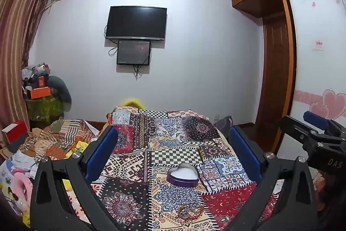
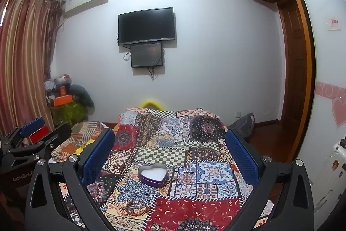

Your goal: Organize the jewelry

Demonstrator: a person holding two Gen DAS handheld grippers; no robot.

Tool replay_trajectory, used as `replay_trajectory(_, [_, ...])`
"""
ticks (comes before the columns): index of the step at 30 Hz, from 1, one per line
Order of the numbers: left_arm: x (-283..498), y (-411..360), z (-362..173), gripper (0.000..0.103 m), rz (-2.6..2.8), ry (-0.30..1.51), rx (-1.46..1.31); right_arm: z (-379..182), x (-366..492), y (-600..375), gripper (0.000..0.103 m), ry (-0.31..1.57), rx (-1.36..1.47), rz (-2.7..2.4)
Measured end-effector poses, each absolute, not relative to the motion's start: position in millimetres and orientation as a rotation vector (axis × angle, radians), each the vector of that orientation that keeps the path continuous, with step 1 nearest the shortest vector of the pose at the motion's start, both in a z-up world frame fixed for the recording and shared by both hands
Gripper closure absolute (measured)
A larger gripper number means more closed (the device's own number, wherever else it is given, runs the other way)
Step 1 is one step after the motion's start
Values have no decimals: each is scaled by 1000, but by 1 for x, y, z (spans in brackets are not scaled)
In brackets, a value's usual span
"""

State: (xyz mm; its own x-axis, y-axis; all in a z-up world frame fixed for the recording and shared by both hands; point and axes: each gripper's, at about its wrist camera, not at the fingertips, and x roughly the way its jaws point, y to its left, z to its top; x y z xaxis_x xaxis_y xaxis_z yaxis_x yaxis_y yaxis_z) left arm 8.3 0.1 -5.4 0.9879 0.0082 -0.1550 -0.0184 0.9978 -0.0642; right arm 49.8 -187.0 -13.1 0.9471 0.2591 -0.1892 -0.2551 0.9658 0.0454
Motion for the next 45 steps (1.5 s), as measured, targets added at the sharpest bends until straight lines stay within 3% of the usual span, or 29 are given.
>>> replay_trajectory(45, [10, -7, -6, 0, 4, 155, -42, -12, 55, -190, 1, 193, 27, 263])
